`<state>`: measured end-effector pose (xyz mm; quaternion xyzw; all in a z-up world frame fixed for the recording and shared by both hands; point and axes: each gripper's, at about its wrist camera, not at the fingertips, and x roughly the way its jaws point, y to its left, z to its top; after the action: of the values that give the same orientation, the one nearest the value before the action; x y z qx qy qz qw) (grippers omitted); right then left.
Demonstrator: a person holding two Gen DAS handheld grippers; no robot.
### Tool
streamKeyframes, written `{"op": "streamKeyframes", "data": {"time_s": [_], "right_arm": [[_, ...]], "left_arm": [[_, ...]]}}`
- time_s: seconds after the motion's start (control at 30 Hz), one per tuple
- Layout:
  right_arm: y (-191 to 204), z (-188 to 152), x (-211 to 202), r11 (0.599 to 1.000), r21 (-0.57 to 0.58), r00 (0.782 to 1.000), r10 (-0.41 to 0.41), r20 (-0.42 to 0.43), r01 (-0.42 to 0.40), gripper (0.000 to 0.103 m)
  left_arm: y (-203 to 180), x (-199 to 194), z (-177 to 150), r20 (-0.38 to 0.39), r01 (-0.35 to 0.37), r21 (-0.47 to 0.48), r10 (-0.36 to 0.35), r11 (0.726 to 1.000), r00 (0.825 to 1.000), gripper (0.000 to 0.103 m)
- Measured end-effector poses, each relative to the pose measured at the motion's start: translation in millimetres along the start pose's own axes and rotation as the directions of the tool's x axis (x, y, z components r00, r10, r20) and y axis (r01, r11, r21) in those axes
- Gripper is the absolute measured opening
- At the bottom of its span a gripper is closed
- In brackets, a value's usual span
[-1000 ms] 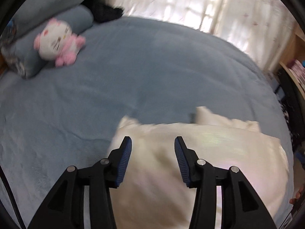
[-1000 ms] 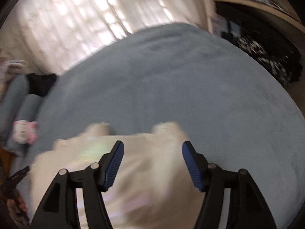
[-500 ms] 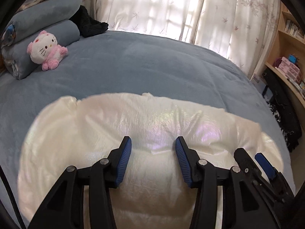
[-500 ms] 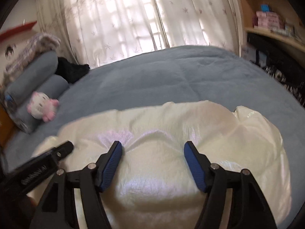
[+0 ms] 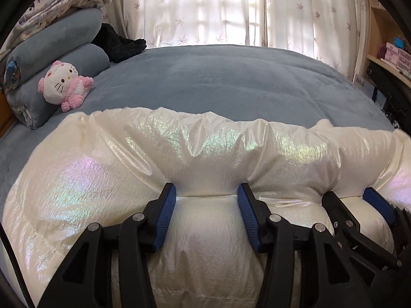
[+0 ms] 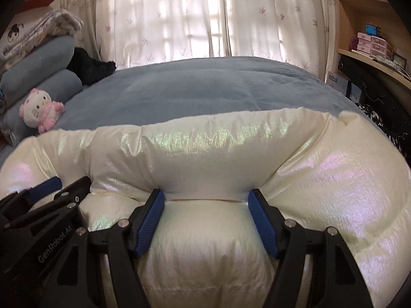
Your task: Fold large clothes
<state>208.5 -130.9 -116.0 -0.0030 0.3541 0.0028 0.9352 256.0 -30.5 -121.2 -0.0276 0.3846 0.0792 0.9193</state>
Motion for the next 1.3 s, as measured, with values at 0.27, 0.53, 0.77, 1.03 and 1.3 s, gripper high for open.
{"op": "streamKeyframes", "data": {"time_s": [0.27, 0.53, 0.77, 1.03, 1.3], "right_arm": [[2, -5, 13, 1.000, -0.008, 1.000, -0.002, -0.024, 0.002, 0.070], [7, -6, 22, 1.000, -0.015, 0.999, -0.013, -0.036, 0.012, 0.070], [10, -6, 29, 1.000, -0.022, 0.998, -0.021, -0.054, 0.020, 0.070], [12, 0, 32, 0.999, -0.037, 0.996, -0.026, -0.091, 0.023, 0.070], [15, 3, 21, 0.998, -0.054, 0.994, -0.034, -0.103, 0.028, 0.070]], "left_arm": [[-1, 13, -4, 0.002, -0.010, 0.003, 0.010, 1.000, 1.000, 0.049], [-1, 23, -5, 0.003, -0.010, -0.003, 0.010, 1.000, 1.000, 0.049], [-1, 31, -4, -0.008, -0.004, -0.008, 0.004, 1.000, 1.000, 0.049], [10, 22, 6, -0.073, 0.091, -0.032, -0.093, 0.995, 0.993, 0.052], [48, -46, 15, -0.143, 0.198, -0.084, -0.209, 0.977, 0.968, 0.076]]}}
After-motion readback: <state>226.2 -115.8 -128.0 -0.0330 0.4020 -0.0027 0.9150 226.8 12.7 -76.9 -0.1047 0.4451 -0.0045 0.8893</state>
